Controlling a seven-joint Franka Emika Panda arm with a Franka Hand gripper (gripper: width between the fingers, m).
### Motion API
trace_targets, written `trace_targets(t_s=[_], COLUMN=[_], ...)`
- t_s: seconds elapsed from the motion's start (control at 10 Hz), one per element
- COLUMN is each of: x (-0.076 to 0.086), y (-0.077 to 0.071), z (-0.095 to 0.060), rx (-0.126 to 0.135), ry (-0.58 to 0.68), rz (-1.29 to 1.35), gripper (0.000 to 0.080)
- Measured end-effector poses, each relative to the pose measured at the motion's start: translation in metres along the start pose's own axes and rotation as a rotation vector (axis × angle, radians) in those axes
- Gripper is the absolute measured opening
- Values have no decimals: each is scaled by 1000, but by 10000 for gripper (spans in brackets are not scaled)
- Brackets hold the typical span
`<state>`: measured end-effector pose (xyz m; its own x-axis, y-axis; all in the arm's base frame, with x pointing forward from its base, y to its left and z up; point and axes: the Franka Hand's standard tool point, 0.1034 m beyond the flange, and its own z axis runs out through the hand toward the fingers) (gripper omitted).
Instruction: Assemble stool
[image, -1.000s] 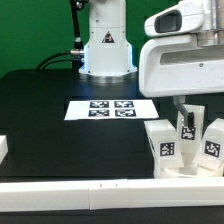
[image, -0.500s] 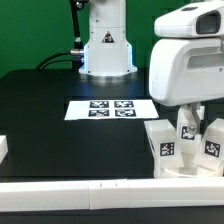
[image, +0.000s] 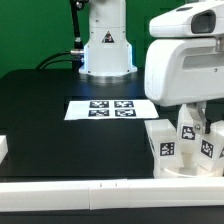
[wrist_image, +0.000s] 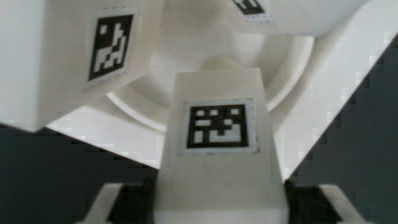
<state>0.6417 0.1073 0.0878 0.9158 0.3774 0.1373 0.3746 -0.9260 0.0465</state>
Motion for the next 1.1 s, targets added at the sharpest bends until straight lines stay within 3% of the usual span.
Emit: trace_targets(t_s=[0.2,0.5,0.6,1.0,1.1], x=[0,3,2,0,-1], y=[1,1,7,8,8], z=[0,2,1,2,2], rx=[-1,-8,14,22,41], ry=[1,36,48,39,26], rz=[203,877,958,1183,1387], gripper=[337,337,337,337,337])
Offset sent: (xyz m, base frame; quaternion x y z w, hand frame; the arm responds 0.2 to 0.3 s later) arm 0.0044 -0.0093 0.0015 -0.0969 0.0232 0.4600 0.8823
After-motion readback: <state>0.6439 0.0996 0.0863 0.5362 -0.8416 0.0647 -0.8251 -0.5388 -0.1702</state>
